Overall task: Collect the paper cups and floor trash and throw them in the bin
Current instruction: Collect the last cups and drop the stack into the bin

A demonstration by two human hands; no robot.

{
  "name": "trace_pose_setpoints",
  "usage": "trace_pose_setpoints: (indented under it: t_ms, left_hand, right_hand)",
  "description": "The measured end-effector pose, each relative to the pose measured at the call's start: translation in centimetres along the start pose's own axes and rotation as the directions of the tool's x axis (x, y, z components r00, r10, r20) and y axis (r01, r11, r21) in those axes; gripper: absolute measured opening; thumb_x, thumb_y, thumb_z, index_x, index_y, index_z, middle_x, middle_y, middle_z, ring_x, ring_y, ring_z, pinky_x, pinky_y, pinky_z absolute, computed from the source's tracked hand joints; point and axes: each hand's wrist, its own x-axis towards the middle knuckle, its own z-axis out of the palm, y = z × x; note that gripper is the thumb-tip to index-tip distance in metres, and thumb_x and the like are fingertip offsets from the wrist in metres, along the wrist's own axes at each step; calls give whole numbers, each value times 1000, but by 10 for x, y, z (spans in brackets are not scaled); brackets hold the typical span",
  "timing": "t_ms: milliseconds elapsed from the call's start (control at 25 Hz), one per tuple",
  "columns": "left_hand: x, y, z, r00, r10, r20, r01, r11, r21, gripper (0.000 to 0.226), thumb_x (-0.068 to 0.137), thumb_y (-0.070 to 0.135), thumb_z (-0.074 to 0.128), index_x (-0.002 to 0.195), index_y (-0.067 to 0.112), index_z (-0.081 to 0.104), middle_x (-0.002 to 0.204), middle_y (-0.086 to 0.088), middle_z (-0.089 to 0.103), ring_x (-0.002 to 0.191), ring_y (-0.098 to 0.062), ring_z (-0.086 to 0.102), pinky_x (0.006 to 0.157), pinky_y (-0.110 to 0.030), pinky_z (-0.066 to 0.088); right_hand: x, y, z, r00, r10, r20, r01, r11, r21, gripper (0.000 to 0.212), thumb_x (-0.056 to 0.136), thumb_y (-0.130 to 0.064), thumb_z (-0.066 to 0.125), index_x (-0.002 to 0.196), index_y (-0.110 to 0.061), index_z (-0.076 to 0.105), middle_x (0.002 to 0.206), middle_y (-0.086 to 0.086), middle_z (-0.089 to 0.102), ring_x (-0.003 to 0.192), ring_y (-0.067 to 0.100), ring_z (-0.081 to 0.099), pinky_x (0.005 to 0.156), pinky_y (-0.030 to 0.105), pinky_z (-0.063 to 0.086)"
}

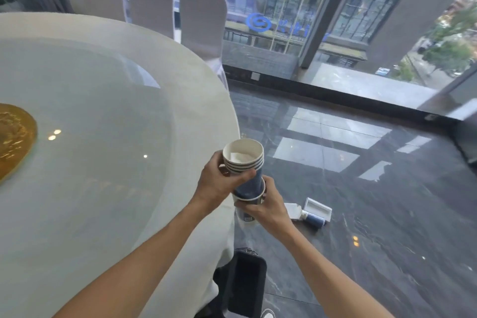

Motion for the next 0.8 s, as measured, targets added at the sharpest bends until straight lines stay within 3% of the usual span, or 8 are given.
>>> trace_pose_setpoints:
  t_ms: [120,240,360,680,800]
  left_hand:
    - [-8,-12,28,988,-22,154,12,998,64,74,55,47,95,120,26,66,110,11,76,106,-3,71,94,-30,58]
    - [-14,-23,54,958,-50,281,15,992,123,77,53,47,95,122,33,64,114,13,74,112,-3,68,100,-39,57]
    - [-20,-28,73,930,-50,364,3,992,127,87,55,47,96,132,36,57,121,14,70,114,-4,66,97,-34,57]
    - [-36,-33,111,852,-70,519,-31,982,184,75,60,45,97,127,34,63,116,15,73,103,2,69,88,-21,57]
    - [-47,-37,123,806,-94,584,-35,978,206,72,62,37,98,125,31,64,110,16,74,97,7,69,80,-16,56]
  right_hand:
    - [-15,7,-21,996,19,-91,-12,997,78,66,65,-31,95,117,-35,54,110,-6,73,98,8,73,88,46,62]
    - [-30,14,-43,986,32,-163,-16,995,100,68,61,-44,97,115,-41,56,112,-4,75,102,16,74,88,51,62]
    - [-44,27,-59,974,64,-216,-37,991,126,76,55,-56,98,118,-42,56,114,-4,75,106,20,73,90,55,60]
    - [-89,50,-82,941,142,-306,-109,987,121,67,62,-40,95,117,-35,58,111,-8,75,104,17,73,89,44,62]
    - [-109,63,-86,929,169,-331,-140,984,111,69,65,-38,95,123,-43,56,114,-13,74,105,9,72,89,40,61]
